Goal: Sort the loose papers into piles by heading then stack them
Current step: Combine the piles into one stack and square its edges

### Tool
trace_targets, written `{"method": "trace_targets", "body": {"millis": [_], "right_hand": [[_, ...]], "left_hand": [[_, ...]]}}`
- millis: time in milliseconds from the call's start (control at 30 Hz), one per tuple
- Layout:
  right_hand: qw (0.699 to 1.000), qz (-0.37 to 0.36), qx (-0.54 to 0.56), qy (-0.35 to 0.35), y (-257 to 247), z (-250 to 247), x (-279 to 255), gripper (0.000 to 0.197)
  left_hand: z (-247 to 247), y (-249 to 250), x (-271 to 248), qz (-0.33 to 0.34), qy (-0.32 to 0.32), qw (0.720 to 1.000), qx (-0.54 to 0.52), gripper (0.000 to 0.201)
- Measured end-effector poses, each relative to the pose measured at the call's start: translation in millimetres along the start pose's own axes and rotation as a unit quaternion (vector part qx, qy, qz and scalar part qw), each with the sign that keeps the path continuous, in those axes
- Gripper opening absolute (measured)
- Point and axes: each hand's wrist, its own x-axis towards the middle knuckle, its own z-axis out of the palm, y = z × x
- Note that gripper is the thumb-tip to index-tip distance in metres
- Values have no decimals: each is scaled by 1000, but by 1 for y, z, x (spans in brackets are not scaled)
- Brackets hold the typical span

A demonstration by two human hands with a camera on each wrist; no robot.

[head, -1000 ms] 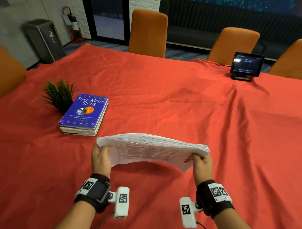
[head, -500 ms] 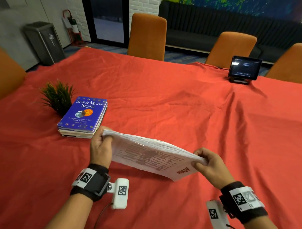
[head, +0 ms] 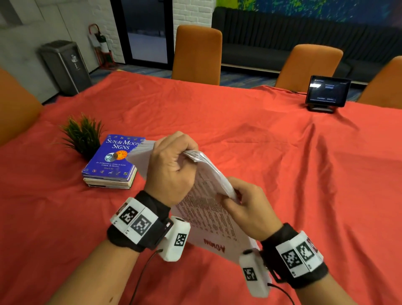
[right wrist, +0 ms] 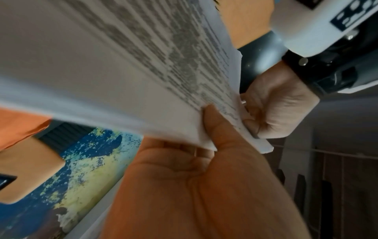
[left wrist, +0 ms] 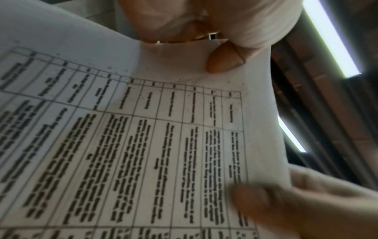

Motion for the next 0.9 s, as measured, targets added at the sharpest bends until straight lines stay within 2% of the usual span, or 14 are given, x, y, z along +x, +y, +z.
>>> {"method": "trace_targets", "body": {"millis": [100,133,167,200,267,333,400,433,467,533,600,733,800,900], "right_hand": [[995,0,75,63,-5,4,11,23],[991,5,104,81,-4,3,12,23],[986,11,134,97,-4,1,13,20],[980,21,166,109,-3,-1,14,18],[964,39,228,128,2,-6,13,18],[954,50,259,146,9,-10,13,19],[948,59,270,160,14,-10,14,21],[945,60,274,168,15,-8,15,21],[943,57,275,179,16,-6,15,21],[937,37,276,211,14,2,16,18],[928,10,280,246,13,11,16,17],[919,3,282,275,25,34,7,18],[922,30,282,263,38,45,-1,22],[929,48,259,260,51,48,-7,26]], "left_hand": [[0,20,5,53,29,996,72,16],[-5,20,5,61,61,992,91,15],[-11,15,3,53,103,988,106,23],[-19,4,1,22,145,983,107,38],[-34,-29,-12,-113,189,975,29,70],[-37,-57,-27,-264,135,940,-167,85],[-32,-68,-41,-332,39,889,-312,70],[-27,-66,-44,-336,12,884,-323,60],[-22,-62,-45,-331,8,891,-310,51],[-11,-50,-45,-277,46,927,-248,41],[0,-40,-48,-223,89,951,-193,42],[20,-36,-73,-241,126,941,-201,54],[25,-41,-85,-271,118,930,-220,42],[27,-43,-88,-284,103,935,-187,19]]}}
